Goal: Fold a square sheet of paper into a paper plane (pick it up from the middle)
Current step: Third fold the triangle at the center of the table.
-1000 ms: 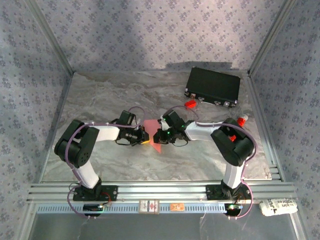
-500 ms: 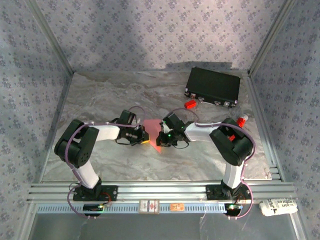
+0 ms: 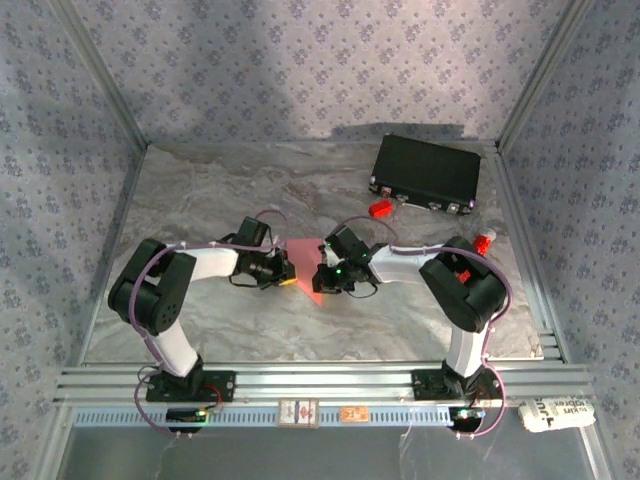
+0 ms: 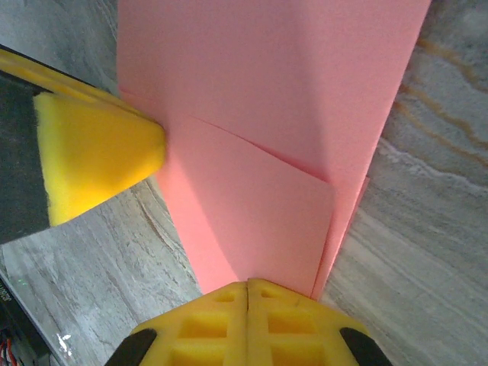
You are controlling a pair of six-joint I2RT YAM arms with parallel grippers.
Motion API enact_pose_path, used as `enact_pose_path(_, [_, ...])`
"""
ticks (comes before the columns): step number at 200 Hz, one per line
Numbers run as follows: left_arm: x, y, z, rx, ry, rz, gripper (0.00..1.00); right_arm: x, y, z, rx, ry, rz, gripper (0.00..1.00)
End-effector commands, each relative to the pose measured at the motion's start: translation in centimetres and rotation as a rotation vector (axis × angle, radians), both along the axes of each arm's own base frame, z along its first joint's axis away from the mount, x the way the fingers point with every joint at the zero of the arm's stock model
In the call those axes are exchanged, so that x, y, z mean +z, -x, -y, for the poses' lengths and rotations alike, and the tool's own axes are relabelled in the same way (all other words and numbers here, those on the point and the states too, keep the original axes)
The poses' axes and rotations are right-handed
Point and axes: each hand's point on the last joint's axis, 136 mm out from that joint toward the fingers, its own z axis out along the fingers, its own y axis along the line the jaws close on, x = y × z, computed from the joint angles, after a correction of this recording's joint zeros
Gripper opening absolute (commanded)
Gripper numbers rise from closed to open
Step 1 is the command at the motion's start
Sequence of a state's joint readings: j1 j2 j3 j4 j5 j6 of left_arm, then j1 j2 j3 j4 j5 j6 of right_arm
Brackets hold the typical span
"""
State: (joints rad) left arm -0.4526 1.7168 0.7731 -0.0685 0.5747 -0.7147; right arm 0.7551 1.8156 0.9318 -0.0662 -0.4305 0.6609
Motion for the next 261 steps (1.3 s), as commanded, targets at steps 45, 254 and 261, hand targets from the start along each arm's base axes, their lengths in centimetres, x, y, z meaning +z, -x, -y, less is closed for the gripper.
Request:
enact_pose_path(45, [-1.6,-0.8,-2.9,0.056,-0.131,-0.009,0.03,-2.9,3.1,3.3,0.014,0.15,-0.109,0.0])
enact_pose_path(254, [0.6,-2.5,-4.8,0.125,-0.212,0.061,0.06,-2.5,3.0,3.4,0.044,0.156,-0.081,0.0])
enact_pose_path(261, [1.1,-2.5,-4.5,0.124,-0.194,0.068,0.06,-2.4,3.0,3.4,0.045,0.156,-0.08,0.0])
